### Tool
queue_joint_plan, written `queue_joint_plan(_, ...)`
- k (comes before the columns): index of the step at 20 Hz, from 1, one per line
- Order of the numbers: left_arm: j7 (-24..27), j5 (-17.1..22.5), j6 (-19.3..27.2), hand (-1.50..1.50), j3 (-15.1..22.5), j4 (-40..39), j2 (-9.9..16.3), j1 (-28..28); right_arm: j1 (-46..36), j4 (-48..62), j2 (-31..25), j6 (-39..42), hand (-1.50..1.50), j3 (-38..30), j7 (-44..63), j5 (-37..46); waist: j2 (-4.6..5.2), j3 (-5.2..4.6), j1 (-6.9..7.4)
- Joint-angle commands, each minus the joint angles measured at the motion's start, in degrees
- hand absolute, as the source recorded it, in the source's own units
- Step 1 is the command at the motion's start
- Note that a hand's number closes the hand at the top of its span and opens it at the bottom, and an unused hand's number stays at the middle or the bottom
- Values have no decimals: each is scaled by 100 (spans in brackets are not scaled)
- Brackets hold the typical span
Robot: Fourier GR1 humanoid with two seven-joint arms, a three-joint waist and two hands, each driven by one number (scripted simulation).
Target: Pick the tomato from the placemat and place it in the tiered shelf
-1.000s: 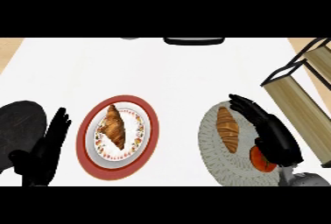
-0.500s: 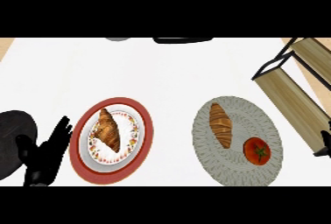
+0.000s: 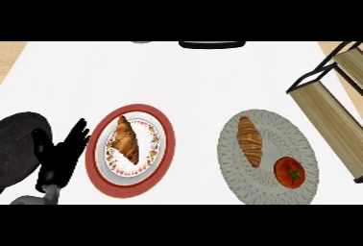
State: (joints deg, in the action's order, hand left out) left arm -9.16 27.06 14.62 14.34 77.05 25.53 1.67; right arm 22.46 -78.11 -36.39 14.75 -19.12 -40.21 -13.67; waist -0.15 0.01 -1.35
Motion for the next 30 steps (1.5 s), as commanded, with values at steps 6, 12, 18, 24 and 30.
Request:
queue_joint_plan(6,72,-210,11,0,-24,-152,-276,-32,1511,-2390,-263,51,-150,-179,1155,467,3,-19,15)
queue_joint_plan(12,-244,-234,-82,0,-128,54,-186,127,1253,-3814,168,-825,-150,105,3399,860,17,-11,112)
queue_joint_plan(18,-505,-250,-141,0,-286,49,-165,353,872,-4554,389,-1382,-150,740,5054,1984,20,-5,145)
queue_joint_plan(24,-462,-383,-316,0,-390,-91,-268,286,109,-4584,630,-1260,-150,1703,6356,2976,19,-3,151)
queue_joint_plan(30,-602,-647,-174,0,-331,94,-614,199,58,-4172,947,-1039,-150,2010,6314,3656,11,1,119)
